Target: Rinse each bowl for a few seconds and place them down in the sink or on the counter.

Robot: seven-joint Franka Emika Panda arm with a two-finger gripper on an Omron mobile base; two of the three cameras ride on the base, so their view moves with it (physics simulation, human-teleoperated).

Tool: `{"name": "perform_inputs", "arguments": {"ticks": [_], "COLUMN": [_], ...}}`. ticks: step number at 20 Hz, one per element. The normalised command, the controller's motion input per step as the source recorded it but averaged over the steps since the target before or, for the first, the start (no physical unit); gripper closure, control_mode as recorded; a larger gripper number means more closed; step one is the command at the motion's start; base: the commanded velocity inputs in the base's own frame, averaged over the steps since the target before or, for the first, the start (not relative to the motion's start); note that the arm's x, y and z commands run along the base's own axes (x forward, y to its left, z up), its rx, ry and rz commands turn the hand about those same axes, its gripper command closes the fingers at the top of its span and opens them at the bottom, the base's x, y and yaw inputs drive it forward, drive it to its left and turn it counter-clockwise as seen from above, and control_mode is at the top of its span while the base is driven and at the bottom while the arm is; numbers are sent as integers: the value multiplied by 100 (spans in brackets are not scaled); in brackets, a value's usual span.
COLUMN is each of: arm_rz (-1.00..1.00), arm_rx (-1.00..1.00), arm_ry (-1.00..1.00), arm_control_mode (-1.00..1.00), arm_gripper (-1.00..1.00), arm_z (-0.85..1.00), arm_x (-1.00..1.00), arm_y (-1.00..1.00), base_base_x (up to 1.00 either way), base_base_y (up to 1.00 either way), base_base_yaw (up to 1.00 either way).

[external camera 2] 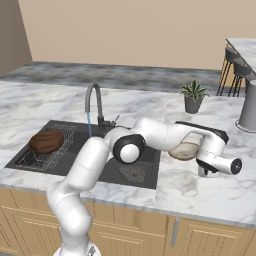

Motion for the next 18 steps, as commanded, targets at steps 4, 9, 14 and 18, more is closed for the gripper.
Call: {"name": "perform_inputs", "arguments": {"ticks": [4, 9, 14, 18], "arm_rz": [38, 41, 32, 23], "arm_rx": [-14, -16, -4, 0], "arm_ry": [-13, -10, -7, -3], "arm_control_mode": [-100, -100, -100, -100], "arm_gripper": [100, 100, 100, 100], "arm_z": [-47, -34, 28, 33], "arm_x": [-19, -17, -11, -15], "arm_y": [3, -3, 0, 25], "base_base_x": [0, 0, 0, 0], "base_base_y": [0, 0, 0, 0], "base_base_yaw": [0, 0, 0, 0]}}
